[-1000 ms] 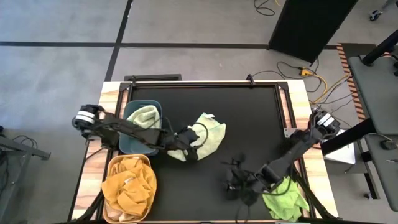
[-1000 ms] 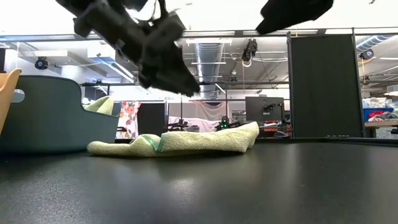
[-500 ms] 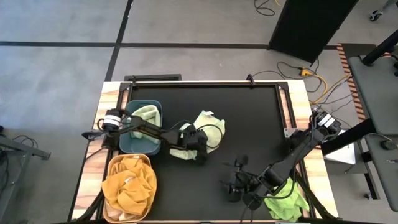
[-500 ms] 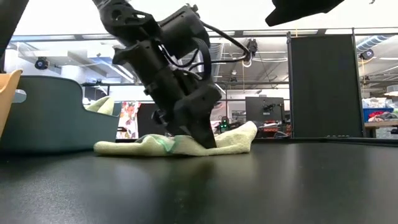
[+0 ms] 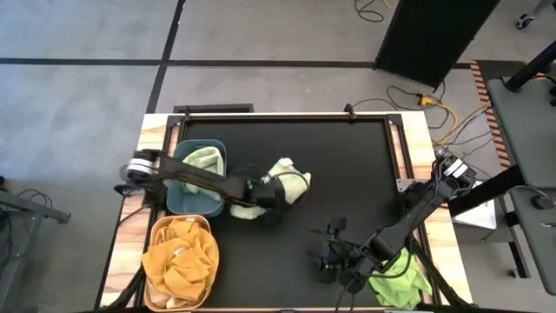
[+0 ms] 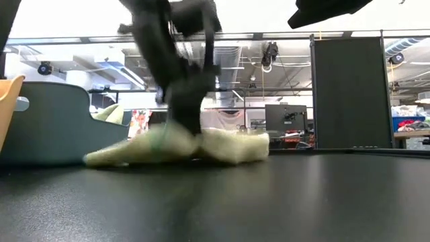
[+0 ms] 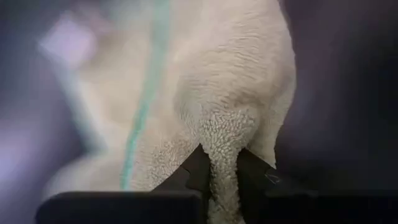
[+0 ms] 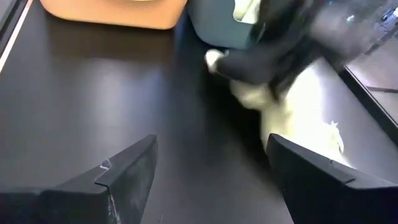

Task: Sort towels by color in basket
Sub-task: Put the light green microfiber towel into the blue bin

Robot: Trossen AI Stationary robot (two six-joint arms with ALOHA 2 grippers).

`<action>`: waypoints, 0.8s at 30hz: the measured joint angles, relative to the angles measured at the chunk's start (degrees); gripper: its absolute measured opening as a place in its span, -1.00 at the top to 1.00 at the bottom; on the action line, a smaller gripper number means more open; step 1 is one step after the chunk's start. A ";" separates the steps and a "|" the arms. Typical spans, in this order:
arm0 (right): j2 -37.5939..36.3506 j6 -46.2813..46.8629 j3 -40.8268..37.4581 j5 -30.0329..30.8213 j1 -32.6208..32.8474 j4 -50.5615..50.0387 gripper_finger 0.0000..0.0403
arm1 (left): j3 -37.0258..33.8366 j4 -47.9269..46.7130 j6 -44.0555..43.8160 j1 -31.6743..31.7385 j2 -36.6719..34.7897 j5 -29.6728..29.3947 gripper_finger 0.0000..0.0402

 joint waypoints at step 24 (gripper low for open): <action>0.00 2.38 -0.04 -0.57 -0.02 -2.44 -0.26 | -5.96 -62.24 -55.63 -12.08 -40.82 -15.84 0.95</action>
